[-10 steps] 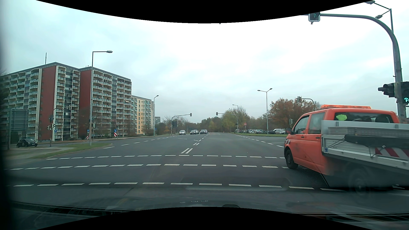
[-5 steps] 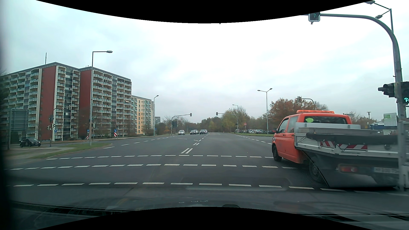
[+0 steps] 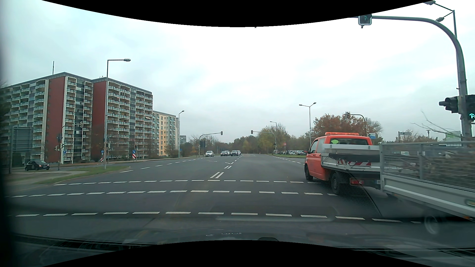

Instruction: Follow the waypoints while adhering to traffic rules and regulations

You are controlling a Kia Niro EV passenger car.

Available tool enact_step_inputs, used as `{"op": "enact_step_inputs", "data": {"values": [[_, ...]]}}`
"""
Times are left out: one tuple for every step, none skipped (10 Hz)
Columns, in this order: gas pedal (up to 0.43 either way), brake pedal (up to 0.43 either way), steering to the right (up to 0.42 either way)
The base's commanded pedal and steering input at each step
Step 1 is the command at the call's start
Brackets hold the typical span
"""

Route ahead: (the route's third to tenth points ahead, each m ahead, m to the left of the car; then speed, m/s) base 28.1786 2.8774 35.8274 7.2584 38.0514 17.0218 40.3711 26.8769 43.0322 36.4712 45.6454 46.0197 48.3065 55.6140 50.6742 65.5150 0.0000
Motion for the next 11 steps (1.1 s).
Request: {"op": "enact_step_inputs", "data": {"values": [[0.0, 0.409, -0.002], [0.0, 0.409, -0.002], [0.0, 0.409, -0.003], [0.0, 0.409, -0.003], [0.0, 0.409, -0.003], [0.0, 0.409, -0.002], [0.0, 0.409, -0.002], [0.0, 0.409, -0.003], [0.0, 0.409, -0.003], [0.0, 0.409, -0.003], [0.0, 0.409, -0.002]]}}
